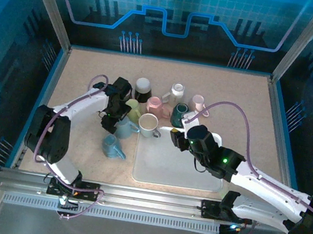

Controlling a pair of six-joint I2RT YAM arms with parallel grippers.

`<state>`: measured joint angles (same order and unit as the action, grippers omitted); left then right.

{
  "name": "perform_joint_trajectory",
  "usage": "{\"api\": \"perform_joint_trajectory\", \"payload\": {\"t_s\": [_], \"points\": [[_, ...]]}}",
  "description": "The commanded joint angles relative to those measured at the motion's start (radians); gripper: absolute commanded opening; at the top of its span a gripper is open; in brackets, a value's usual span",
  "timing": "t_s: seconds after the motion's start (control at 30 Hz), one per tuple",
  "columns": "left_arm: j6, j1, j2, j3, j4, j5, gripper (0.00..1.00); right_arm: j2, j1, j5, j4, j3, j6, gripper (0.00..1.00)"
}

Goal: Turn the mug right side up

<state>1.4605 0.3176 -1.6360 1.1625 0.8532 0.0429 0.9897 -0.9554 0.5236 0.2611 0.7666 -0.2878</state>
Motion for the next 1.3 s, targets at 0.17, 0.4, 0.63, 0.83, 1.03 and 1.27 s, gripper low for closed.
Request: {"api": "perform_joint_trajectory", "payload": {"t_s": [0.17, 0.4, 0.63, 0.83, 1.03, 1.27], "points": [[-0.016, -0.006, -0.033, -0.025, -0.025, -0.044, 0.78, 0.012, -0.013, 0.025, -0.025, -0.004, 0.006, 0.57], [-0.036, -0.029, 0.031, -0.016, 0.022, 0.012, 0.65, 0.01, -0.024, 0.036, -0.016, 0.007, 0.006, 0.57], [-0.094, -0.056, 0.127, -0.003, 0.034, 0.048, 0.53, 0.009, -0.036, 0.048, -0.011, 0.007, -0.001, 0.57], [-0.143, -0.076, 0.247, -0.008, 0.081, 0.091, 0.5, 0.007, -0.046, 0.053, 0.014, 0.022, -0.003, 0.57], [-0.222, -0.077, 0.409, -0.028, 0.116, 0.163, 0.48, 0.01, -0.052, -0.002, -0.018, 0.04, -0.001, 0.59], [-0.428, -0.075, 0.678, -0.143, -0.118, 0.085, 0.48, 0.037, -0.054, -0.322, -0.126, 0.066, 0.093, 0.61]]}}
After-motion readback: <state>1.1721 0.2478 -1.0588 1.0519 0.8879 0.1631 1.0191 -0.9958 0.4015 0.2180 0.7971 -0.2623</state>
